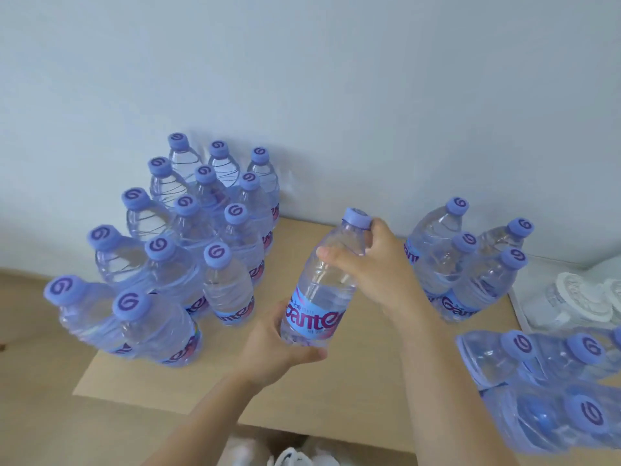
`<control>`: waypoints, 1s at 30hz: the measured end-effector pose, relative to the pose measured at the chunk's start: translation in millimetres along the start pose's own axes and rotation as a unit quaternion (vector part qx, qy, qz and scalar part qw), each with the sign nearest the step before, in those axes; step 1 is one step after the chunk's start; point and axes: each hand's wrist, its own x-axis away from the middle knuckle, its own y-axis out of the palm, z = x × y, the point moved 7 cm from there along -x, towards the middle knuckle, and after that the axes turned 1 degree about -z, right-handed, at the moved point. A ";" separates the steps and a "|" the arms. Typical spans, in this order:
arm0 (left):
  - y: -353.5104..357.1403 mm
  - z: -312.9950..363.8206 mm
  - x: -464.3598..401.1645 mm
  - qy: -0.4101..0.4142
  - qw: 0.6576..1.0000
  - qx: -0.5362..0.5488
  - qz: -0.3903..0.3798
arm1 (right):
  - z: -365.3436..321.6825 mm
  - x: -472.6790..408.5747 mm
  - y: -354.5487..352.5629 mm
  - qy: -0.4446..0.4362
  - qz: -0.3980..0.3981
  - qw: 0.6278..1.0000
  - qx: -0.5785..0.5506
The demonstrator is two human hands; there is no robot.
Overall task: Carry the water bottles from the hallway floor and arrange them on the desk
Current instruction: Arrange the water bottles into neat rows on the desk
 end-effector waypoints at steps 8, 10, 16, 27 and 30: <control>-58.0 -63.7 50.2 -0.039 0.976 -0.017 0.216 | -5.0 39.9 104.7 -0.055 -0.136 0.989 0.007; -68.6 -71.7 56.4 -0.049 0.968 -0.026 0.244 | 0.1 49.1 125.0 -0.054 -0.138 0.989 0.005; -83.6 -80.8 64.8 -0.063 0.975 -0.084 0.195 | 4.1 62.2 159.3 -0.089 -0.067 0.993 0.035; -91.1 -82.5 71.6 -0.057 0.991 0.009 0.122 | 13.0 76.2 180.5 -0.104 0.017 0.994 0.029; -92.6 -86.0 73.1 -0.060 0.990 0.016 0.126 | 14.3 78.1 182.3 -0.110 0.024 0.993 0.031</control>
